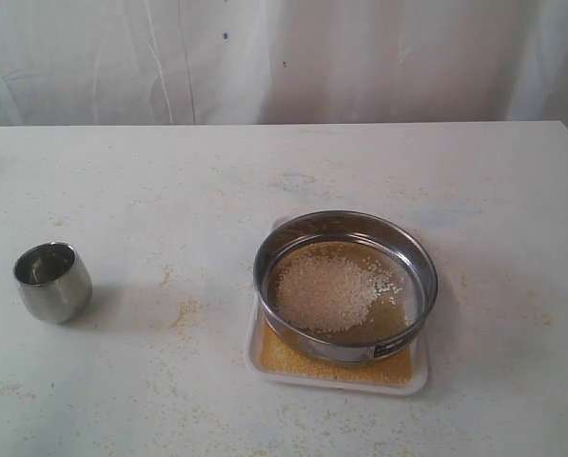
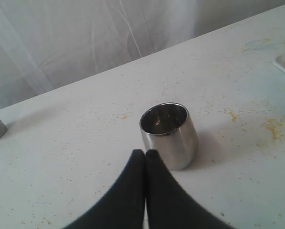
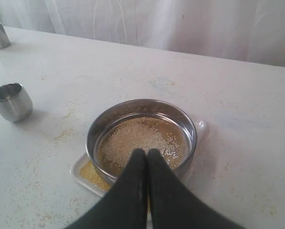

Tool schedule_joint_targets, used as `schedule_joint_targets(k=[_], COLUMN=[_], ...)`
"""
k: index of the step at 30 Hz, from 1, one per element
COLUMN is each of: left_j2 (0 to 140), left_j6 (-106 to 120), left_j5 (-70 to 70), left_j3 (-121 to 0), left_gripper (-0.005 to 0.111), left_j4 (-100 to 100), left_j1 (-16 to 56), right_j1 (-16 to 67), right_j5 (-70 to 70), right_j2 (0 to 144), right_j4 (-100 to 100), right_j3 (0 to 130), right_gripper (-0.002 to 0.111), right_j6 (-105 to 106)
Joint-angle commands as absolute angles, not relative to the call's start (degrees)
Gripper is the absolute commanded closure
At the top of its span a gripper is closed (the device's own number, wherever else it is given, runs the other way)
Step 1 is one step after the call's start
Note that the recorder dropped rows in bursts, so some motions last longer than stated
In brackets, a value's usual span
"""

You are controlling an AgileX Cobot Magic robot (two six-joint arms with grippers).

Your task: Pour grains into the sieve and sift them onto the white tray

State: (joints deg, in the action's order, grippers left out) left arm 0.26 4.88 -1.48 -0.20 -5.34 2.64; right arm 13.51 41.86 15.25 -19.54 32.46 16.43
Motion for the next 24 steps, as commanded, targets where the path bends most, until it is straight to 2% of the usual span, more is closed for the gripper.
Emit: schedule_joint_targets(k=[1,8,16,24], left_j2=[0.00,0.00,0.00,0.00], left_j6=[4.85,4.85,4.85,4.85], left_j5=[-1.59,-1.59,-1.59,-1.59], left_j3=[0.00,0.00,0.00,0.00], left_gripper=[0.107,0.107,0.107,0.107], left_j4=[-4.92,-4.92,-4.92,-4.92], left_j1=[2.46,2.46,2.46,2.46], right_j1=[13.13,13.13,13.13,13.13], right_j5=[41.45,35.90,24.13,16.18], right_j2=[9.55,8.10,2.00,0.00], right_j4=[-19.98,-21.19,-2.13,0.00], right_j3=[32.12,28.55,14.03,2.97], right_gripper=[0.108,0.108,0.108,0.108], right_j6=[16.08,16.08,-1.18,-1.97])
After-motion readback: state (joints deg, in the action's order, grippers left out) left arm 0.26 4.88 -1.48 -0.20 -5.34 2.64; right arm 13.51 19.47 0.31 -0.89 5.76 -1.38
